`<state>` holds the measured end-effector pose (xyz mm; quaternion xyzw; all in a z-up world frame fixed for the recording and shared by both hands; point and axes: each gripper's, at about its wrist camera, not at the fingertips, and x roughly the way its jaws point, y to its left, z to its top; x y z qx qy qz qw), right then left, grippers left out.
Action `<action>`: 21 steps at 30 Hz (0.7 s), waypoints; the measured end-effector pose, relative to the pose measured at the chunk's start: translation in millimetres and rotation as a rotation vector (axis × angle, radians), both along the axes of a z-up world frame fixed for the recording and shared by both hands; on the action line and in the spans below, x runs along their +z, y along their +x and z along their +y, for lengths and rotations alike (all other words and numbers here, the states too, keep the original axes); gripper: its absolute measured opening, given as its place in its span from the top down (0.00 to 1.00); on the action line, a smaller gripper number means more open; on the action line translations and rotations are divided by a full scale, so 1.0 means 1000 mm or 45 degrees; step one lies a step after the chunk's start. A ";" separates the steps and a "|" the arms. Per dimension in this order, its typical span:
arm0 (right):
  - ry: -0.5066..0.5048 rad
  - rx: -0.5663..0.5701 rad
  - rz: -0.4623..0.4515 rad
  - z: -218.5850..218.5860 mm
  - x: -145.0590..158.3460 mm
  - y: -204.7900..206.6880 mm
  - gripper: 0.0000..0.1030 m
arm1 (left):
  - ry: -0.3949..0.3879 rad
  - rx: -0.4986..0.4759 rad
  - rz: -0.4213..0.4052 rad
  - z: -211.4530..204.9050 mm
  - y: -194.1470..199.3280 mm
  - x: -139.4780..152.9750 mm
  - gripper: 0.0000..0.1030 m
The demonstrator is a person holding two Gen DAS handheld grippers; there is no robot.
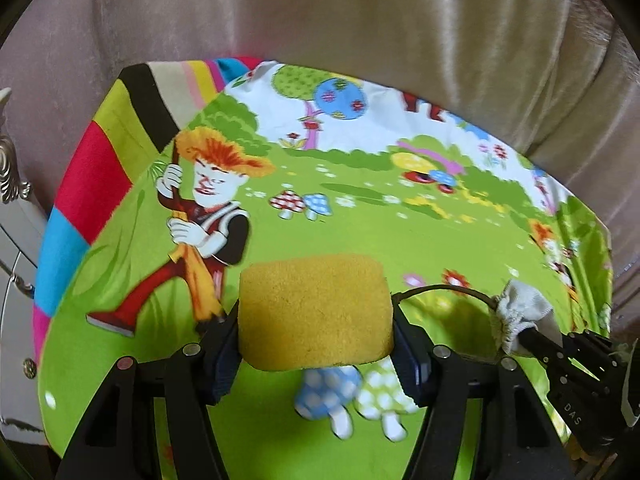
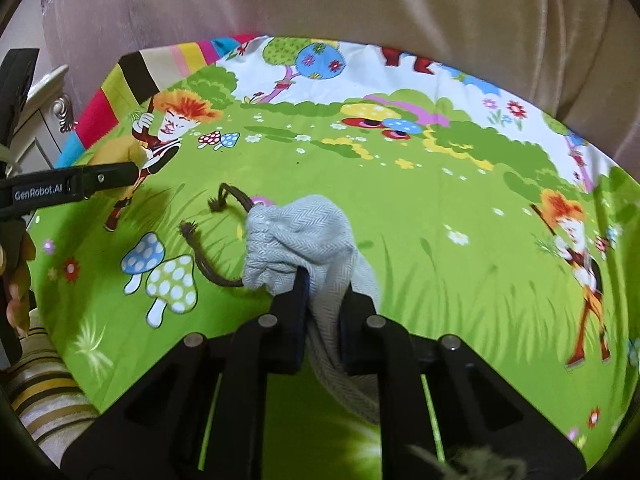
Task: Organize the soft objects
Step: 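Grasp the yellow sponge with the left tool while the right tool grasps the grey drawstring bag, then carry the sponge and grey bag into the box and open both tools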
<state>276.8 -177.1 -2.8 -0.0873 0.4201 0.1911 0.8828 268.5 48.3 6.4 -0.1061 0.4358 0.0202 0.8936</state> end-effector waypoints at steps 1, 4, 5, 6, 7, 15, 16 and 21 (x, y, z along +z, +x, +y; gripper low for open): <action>0.002 -0.015 -0.004 -0.004 0.003 -0.006 0.85 | -0.003 -0.011 -0.008 -0.005 -0.006 0.002 0.37; 0.012 -0.065 -0.017 -0.018 0.010 -0.026 0.85 | -0.024 -0.051 -0.021 -0.022 -0.022 0.008 0.37; 0.013 -0.084 -0.019 -0.023 0.013 -0.032 0.85 | -0.031 -0.063 -0.026 -0.028 -0.028 0.010 0.37; 0.014 -0.103 -0.022 -0.028 0.015 -0.038 0.85 | -0.035 -0.074 -0.031 -0.033 -0.033 0.011 0.37; 0.018 -0.119 -0.024 -0.034 0.018 -0.044 0.85 | -0.042 -0.093 -0.036 -0.041 -0.040 0.013 0.37; 0.035 -0.245 -0.051 -0.078 0.038 -0.100 0.85 | -0.078 -0.208 -0.072 -0.092 -0.083 0.026 0.37; 0.037 -0.260 -0.054 -0.083 0.040 -0.105 0.85 | -0.083 -0.230 -0.076 -0.100 -0.089 0.028 0.37; 0.036 -0.338 -0.074 -0.113 0.052 -0.138 0.85 | -0.096 -0.310 -0.086 -0.131 -0.113 0.035 0.37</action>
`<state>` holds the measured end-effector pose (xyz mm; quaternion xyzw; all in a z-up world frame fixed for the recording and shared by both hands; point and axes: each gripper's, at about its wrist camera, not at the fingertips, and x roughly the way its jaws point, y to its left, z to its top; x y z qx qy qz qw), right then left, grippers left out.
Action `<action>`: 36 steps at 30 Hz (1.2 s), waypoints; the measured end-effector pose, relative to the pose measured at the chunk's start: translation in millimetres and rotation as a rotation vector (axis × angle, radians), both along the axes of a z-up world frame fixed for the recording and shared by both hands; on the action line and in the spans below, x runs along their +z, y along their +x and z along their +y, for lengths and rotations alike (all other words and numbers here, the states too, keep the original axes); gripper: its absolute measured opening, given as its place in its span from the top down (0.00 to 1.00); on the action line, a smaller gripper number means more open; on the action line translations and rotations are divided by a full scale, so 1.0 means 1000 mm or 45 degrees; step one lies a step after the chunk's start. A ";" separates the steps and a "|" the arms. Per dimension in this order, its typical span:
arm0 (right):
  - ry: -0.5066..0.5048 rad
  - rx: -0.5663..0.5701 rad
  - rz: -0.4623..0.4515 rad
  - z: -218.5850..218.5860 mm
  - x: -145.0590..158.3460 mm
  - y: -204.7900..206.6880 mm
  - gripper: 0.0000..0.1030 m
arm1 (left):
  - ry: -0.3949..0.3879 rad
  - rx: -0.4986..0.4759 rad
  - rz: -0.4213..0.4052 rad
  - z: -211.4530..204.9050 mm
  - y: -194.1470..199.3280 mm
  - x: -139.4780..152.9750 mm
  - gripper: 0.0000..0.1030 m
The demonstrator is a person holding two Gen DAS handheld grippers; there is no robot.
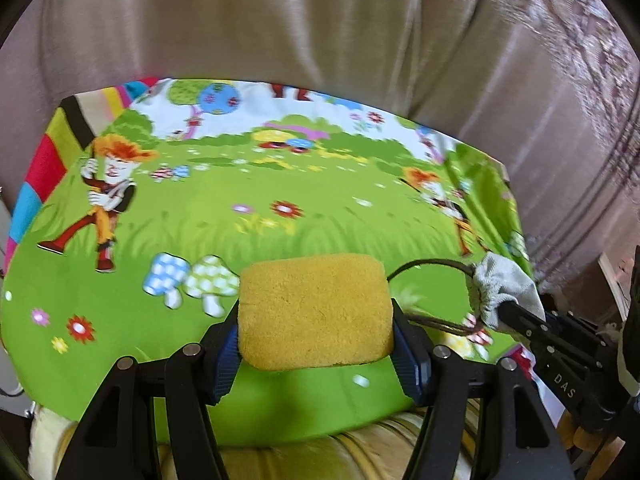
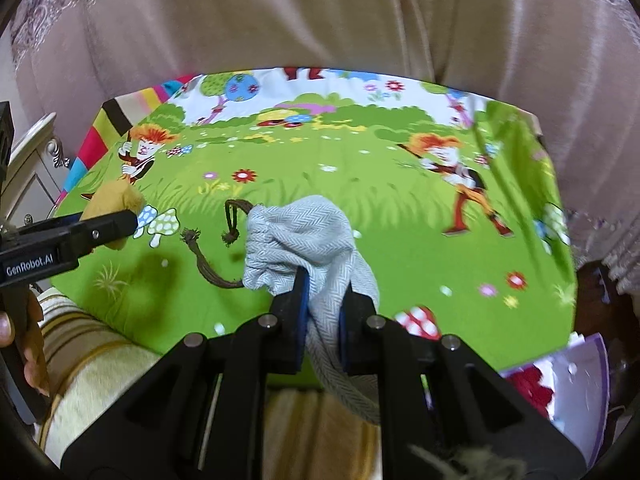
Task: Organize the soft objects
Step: 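Carry the sponge and grey bag into the box and open both tools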
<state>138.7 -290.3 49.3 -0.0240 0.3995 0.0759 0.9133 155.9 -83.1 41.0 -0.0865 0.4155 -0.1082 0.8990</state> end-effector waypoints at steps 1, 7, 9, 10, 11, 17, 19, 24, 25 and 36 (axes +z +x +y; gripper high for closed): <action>-0.001 -0.015 -0.006 -0.006 0.002 -0.006 0.85 | 0.001 -0.018 -0.004 -0.007 -0.005 0.002 0.37; 0.001 -0.116 -0.028 -0.044 0.014 -0.040 0.85 | -0.033 -0.162 -0.010 -0.054 -0.035 0.009 0.37; -0.009 -0.155 -0.034 -0.058 0.017 -0.052 0.85 | -0.044 -0.217 -0.007 -0.073 -0.045 0.011 0.37; -0.014 -0.172 -0.036 -0.064 0.019 -0.058 0.85 | -0.052 -0.245 -0.004 -0.081 -0.050 0.012 0.37; -0.017 -0.187 -0.039 -0.070 0.020 -0.063 0.85 | -0.060 -0.279 -0.001 -0.092 -0.055 0.012 0.37; -0.037 -0.319 -0.055 -0.115 0.030 -0.099 0.85 | -0.082 -0.424 0.008 -0.141 -0.083 0.018 0.37; -0.047 -0.364 -0.062 -0.130 0.033 -0.112 0.85 | -0.083 -0.462 0.018 -0.155 -0.090 0.018 0.37; -0.079 -0.477 -0.062 -0.166 0.033 -0.142 0.85 | -0.098 -0.554 0.043 -0.192 -0.112 0.016 0.37; -0.079 -0.498 -0.057 -0.172 0.032 -0.146 0.85 | -0.100 -0.569 0.053 -0.198 -0.114 0.015 0.37; -0.105 -0.659 0.004 -0.207 0.021 -0.178 0.70 | -0.123 -0.675 0.168 -0.234 -0.127 -0.005 0.20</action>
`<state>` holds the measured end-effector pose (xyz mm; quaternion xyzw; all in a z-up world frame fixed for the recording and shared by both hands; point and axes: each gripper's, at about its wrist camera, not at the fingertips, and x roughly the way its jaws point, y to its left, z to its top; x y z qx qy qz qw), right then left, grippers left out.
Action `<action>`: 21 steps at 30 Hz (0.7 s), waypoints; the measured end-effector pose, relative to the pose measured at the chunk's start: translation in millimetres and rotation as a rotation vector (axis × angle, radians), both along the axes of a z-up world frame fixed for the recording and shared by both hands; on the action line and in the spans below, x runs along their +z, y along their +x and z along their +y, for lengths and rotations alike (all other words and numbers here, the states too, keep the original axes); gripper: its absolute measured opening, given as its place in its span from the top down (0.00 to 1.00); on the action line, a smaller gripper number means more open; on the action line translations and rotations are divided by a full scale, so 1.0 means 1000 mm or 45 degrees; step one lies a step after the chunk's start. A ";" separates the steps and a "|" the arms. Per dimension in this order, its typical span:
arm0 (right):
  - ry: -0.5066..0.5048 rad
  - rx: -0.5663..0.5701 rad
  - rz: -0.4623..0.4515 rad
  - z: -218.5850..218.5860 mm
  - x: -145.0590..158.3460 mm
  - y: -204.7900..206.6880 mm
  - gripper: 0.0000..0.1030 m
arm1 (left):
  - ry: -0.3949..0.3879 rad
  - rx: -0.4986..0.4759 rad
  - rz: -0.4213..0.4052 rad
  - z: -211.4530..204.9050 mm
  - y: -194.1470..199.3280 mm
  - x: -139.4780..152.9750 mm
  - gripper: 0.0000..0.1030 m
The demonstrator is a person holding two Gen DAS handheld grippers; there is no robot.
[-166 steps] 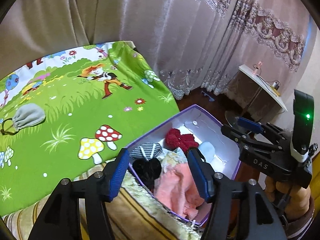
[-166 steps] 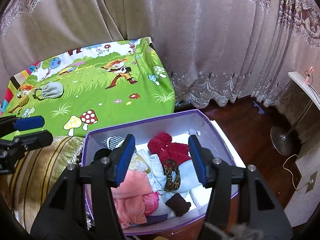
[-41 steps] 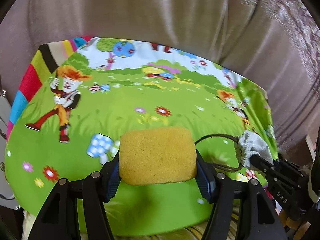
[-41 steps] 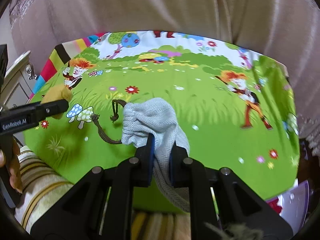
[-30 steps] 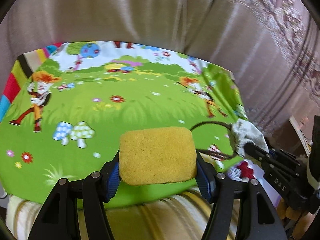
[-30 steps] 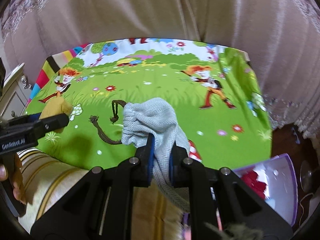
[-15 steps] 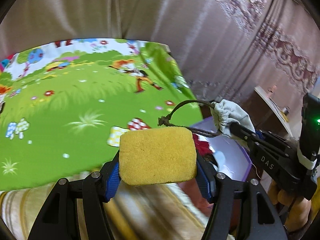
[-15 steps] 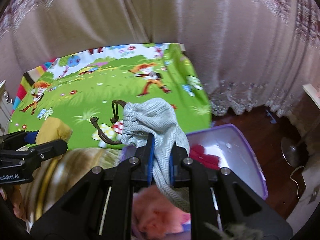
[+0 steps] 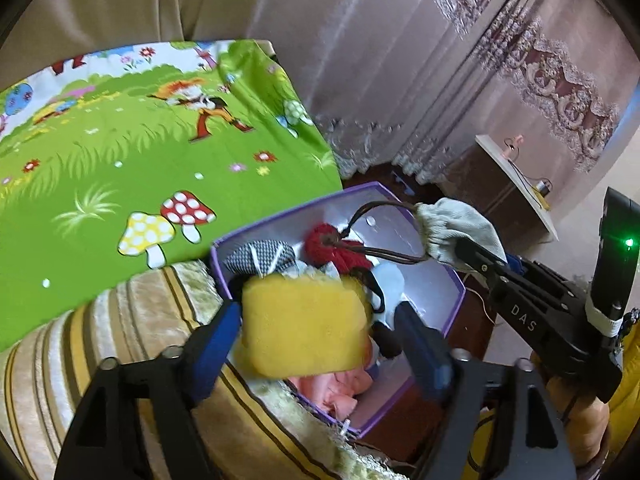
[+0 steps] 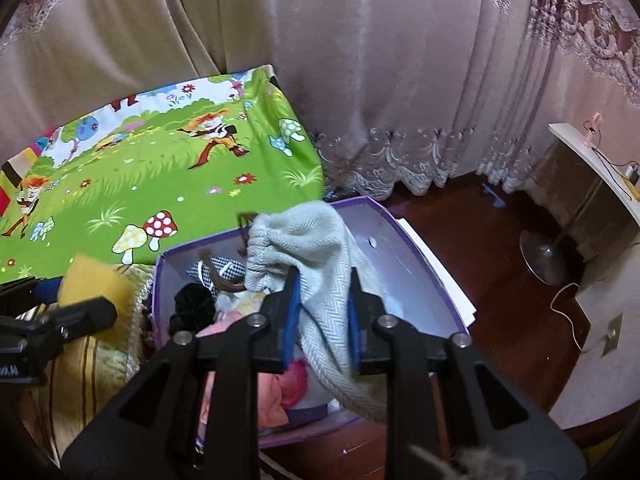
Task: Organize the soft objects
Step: 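Carry the sponge and grey bag into the box and open both tools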
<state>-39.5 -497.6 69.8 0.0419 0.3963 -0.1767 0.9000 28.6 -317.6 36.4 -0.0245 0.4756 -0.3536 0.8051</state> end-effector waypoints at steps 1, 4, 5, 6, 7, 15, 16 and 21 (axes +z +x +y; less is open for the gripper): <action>-0.001 -0.004 0.001 0.000 0.000 -0.001 0.64 | -0.001 -0.011 0.007 -0.001 -0.001 -0.001 0.20; -0.011 -0.008 0.000 0.003 0.001 -0.006 0.52 | 0.005 -0.030 0.058 -0.001 -0.004 -0.006 0.17; -0.013 -0.010 -0.001 0.004 0.002 -0.007 0.48 | 0.005 -0.032 0.076 0.000 -0.004 -0.008 0.17; -0.017 -0.016 -0.001 0.006 0.003 -0.009 0.46 | 0.007 -0.032 0.110 0.001 -0.004 -0.012 0.17; -0.020 -0.018 0.000 0.006 0.003 -0.010 0.45 | 0.011 -0.031 0.133 0.003 -0.004 -0.015 0.17; -0.024 -0.026 0.022 0.018 0.008 -0.034 0.41 | 0.047 -0.021 0.142 0.015 -0.027 -0.018 0.16; -0.026 -0.027 0.023 0.019 0.008 -0.037 0.41 | 0.040 -0.017 0.135 0.016 -0.028 -0.018 0.16; -0.017 -0.048 0.032 0.018 0.009 -0.051 0.40 | 0.046 -0.037 0.121 0.013 -0.029 -0.020 0.10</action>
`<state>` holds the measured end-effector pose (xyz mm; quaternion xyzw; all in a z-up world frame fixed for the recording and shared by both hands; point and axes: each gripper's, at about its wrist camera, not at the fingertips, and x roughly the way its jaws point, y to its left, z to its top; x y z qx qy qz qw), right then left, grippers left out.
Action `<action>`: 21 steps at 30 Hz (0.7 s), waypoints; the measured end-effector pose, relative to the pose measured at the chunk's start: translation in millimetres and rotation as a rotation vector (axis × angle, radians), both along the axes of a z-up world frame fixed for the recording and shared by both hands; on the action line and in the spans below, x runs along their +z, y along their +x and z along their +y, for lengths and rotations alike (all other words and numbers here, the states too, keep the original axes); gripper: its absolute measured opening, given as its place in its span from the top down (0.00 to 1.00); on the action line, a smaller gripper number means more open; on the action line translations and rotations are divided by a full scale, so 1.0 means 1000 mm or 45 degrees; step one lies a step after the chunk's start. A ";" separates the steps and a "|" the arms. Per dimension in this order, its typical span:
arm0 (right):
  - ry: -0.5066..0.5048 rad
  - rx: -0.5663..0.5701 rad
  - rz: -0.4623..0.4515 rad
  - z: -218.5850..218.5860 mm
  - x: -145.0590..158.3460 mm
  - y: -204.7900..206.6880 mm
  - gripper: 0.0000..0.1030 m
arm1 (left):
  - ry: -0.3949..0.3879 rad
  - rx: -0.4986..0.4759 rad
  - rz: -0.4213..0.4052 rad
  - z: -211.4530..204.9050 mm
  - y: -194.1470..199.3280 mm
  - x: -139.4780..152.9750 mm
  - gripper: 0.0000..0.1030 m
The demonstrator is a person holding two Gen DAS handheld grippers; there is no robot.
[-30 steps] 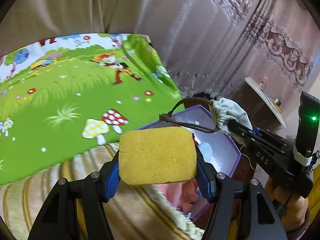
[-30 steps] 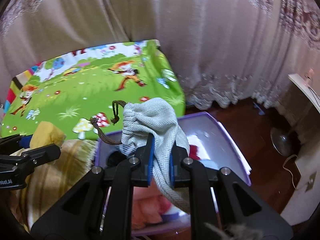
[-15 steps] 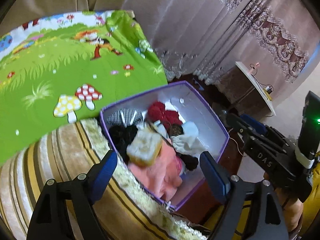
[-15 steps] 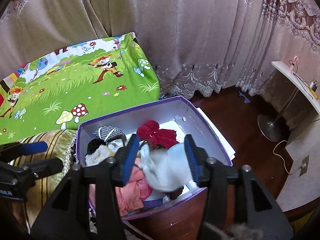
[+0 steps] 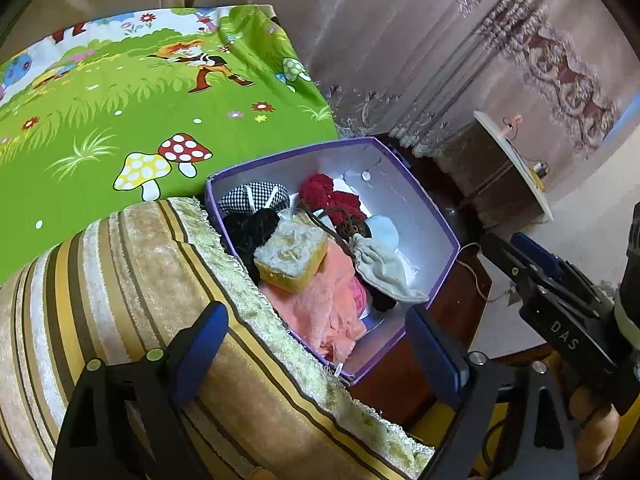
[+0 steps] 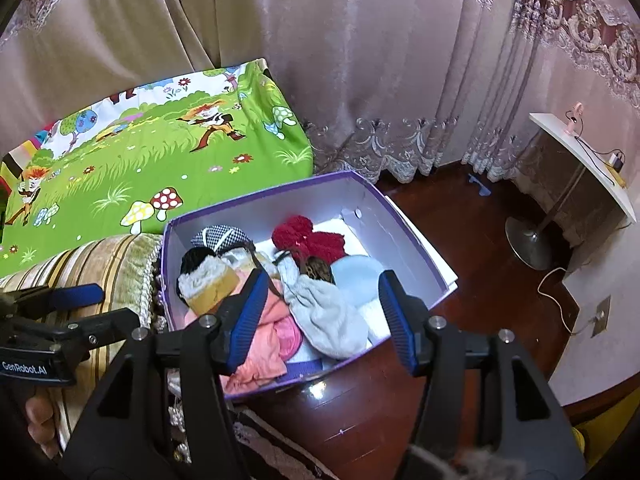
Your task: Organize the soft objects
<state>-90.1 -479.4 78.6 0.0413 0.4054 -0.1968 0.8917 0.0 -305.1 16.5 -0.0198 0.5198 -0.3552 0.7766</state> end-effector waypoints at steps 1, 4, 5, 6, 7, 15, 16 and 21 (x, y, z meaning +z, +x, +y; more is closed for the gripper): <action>-0.001 -0.002 0.002 0.000 -0.001 -0.001 0.40 | 0.002 -0.005 -0.001 -0.001 -0.001 0.000 0.08; 0.009 -0.009 0.007 -0.002 -0.002 -0.002 0.40 | 0.045 -0.014 -0.024 -0.007 -0.003 0.000 0.06; 0.010 -0.013 0.005 -0.003 -0.002 -0.001 0.40 | 0.058 -0.017 -0.033 -0.008 -0.005 -0.001 0.06; 0.006 -0.014 0.004 -0.003 -0.002 -0.001 0.40 | 0.067 -0.020 -0.039 -0.009 -0.005 -0.001 0.06; -0.002 -0.015 0.005 -0.003 -0.003 0.000 0.40 | 0.074 -0.022 -0.045 -0.010 -0.005 -0.002 0.06; 0.010 -0.010 0.021 -0.004 -0.009 0.002 0.40 | 0.040 -0.011 -0.027 -0.008 -0.001 -0.002 0.06; 0.010 -0.011 0.021 -0.004 -0.009 0.001 0.40 | 0.044 -0.011 -0.028 -0.008 -0.001 -0.002 0.06; 0.014 -0.014 0.024 -0.006 -0.009 0.001 0.40 | 0.042 -0.011 -0.022 -0.008 0.000 -0.002 0.06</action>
